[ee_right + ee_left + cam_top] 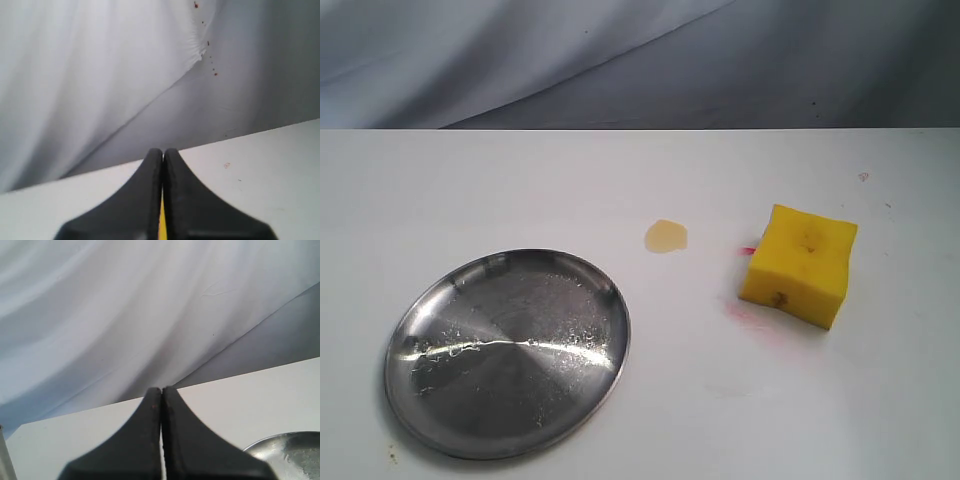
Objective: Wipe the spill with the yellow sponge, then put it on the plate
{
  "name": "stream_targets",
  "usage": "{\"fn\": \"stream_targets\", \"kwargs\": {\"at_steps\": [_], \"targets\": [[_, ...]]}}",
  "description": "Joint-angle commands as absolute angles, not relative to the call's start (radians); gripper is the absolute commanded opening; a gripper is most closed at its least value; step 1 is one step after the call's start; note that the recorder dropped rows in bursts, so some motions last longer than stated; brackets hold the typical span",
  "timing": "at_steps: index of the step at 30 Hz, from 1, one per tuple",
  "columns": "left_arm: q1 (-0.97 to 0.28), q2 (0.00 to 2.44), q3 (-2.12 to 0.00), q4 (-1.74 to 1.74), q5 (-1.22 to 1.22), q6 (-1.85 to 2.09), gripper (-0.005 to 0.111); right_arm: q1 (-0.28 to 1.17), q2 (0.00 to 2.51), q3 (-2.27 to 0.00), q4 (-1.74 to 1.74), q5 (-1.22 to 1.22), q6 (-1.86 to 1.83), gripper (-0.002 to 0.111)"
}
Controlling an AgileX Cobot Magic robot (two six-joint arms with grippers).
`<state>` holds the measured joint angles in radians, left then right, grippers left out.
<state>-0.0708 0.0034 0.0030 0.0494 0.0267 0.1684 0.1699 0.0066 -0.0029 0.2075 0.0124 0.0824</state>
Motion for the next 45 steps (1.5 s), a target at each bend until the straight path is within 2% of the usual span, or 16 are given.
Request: {"fn": "stream_targets", "kwargs": {"at_steps": [1,6,10,18,21,27,29,45], "targets": [[-0.069,0.0,0.0,0.042,0.022,0.16,0.0,0.163,0.0,-0.021,0.326,-0.015,0.104,0.0],[-0.069,0.0,0.0,0.042,0.022,0.16,0.0,0.163,0.185,-0.16,0.322,0.085,0.102,0.0],[-0.069,0.0,0.0,0.042,0.022,0.16,0.0,0.173,0.426,-0.311,0.322,0.169,0.08,0.0],[-0.069,0.0,0.0,0.042,0.022,0.16,0.0,0.281,0.909,-0.608,0.327,0.387,-0.06,0.001],[-0.069,0.0,0.0,0.042,0.022,0.16,0.0,0.302,1.076,-0.698,0.322,0.486,-0.092,0.013],[-0.069,0.0,0.0,0.042,0.022,0.16,0.0,0.302,1.361,-0.82,0.322,0.554,-0.085,0.062],[-0.069,0.0,0.0,0.042,0.022,0.16,0.0,0.3,1.438,-0.85,0.322,0.536,-0.07,0.073],[-0.069,0.0,0.0,0.042,0.022,0.16,0.0,0.3,1.802,-0.905,0.307,0.237,0.066,0.074]]}}
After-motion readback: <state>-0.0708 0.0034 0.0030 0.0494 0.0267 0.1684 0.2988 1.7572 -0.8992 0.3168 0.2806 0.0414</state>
